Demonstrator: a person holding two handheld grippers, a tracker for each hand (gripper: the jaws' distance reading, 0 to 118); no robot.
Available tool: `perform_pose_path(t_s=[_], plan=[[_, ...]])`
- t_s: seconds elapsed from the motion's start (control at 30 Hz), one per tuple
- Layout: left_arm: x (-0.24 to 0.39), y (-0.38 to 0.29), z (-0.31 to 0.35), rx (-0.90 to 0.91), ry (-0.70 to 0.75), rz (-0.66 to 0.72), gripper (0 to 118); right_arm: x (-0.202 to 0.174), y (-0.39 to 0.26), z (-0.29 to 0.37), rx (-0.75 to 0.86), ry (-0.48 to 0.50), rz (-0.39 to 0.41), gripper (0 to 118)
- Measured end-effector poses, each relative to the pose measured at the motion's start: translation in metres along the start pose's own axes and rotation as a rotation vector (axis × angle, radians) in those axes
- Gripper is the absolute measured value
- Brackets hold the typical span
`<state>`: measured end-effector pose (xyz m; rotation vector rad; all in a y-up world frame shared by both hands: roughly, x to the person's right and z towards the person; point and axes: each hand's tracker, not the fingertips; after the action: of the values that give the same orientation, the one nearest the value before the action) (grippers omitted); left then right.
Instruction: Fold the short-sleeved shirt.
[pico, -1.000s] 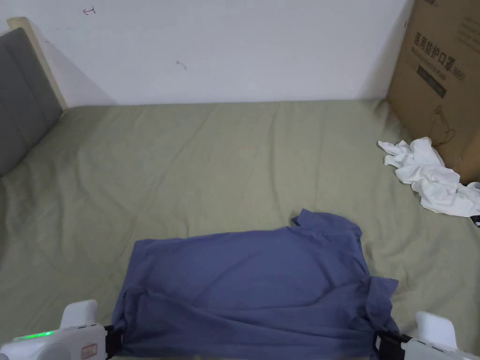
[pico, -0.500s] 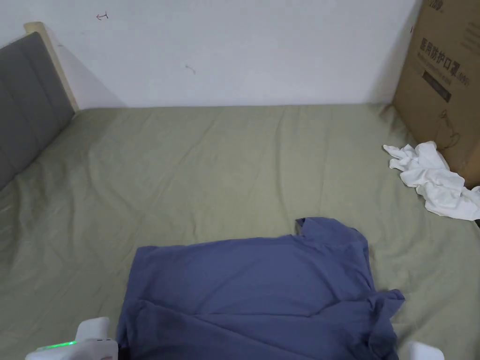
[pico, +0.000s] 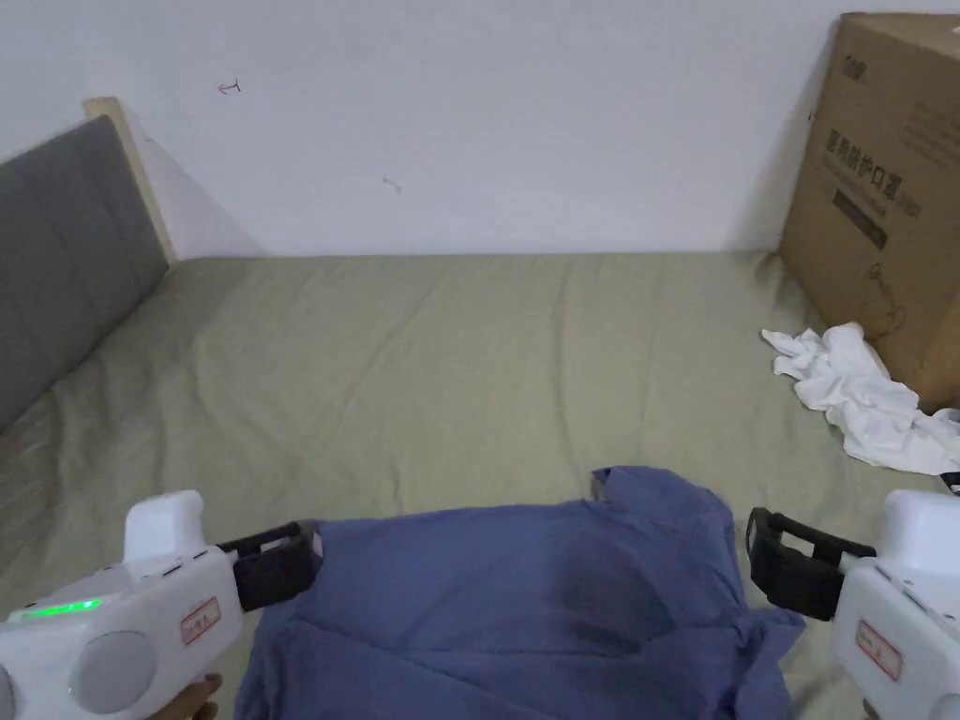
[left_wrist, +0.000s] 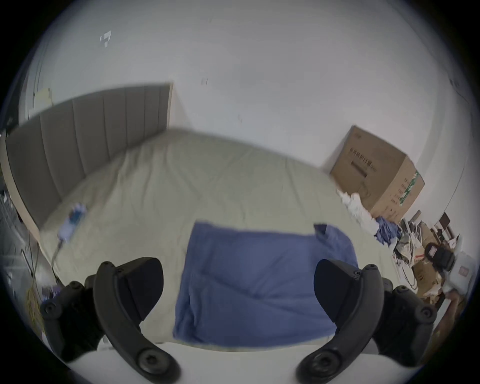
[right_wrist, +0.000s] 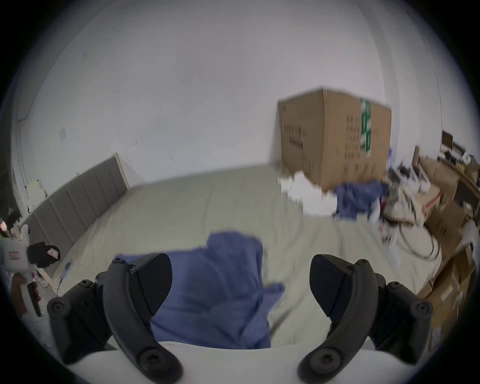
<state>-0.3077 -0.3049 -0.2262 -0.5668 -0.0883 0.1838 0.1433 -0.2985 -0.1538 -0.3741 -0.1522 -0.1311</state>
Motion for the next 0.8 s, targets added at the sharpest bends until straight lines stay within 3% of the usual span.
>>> perform_pose_path(t_s=[0.23, 0.3, 0.37, 0.4, 0.43, 0.47, 0.5, 0.53, 0.6, 0.8], plan=[[0.026, 0.025, 0.018, 0.169, 0.049, -0.071, 118, -0.021, 0.032, 0.016, 0.15, 0.029, 0.03, 105], [0.031, 0.021, 0.019, 0.258, 0.073, -0.096, 116, -0.026, 0.033, 0.017, 0.17, 0.022, 0.047, 81], [0.036, 0.017, 0.022, 0.287, 0.084, -0.128, 98, -0.031, 0.032, 0.019, 0.189, 0.013, 0.069, 55], [0.037, 0.014, 0.022, 0.3, 0.074, -0.145, 90, -0.032, 0.031, 0.02, 0.195, 0.011, 0.078, 48], [0.038, 0.012, 0.024, 0.308, 0.055, -0.161, 90, -0.032, 0.03, 0.019, 0.203, 0.019, 0.081, 48], [0.039, 0.011, 0.024, 0.307, 0.033, -0.168, 36, -0.034, 0.028, 0.019, 0.214, 0.019, 0.081, 14], [0.038, 0.012, 0.02, 0.288, 0.021, -0.164, 3, -0.036, 0.025, 0.018, 0.232, -0.007, 0.09, 5], [0.035, 0.011, 0.02, 0.283, 0.047, -0.163, 3, -0.037, 0.024, 0.017, 0.231, 0.016, 0.102, 4], [0.033, 0.012, 0.017, 0.241, -0.034, -0.139, 3, -0.04, 0.022, 0.011, 0.206, 0.021, 0.111, 4], [0.027, 0.013, -0.013, 0.187, 0.003, -0.147, 3, -0.041, 0.019, -0.008, 0.175, 0.024, 0.105, 4]])
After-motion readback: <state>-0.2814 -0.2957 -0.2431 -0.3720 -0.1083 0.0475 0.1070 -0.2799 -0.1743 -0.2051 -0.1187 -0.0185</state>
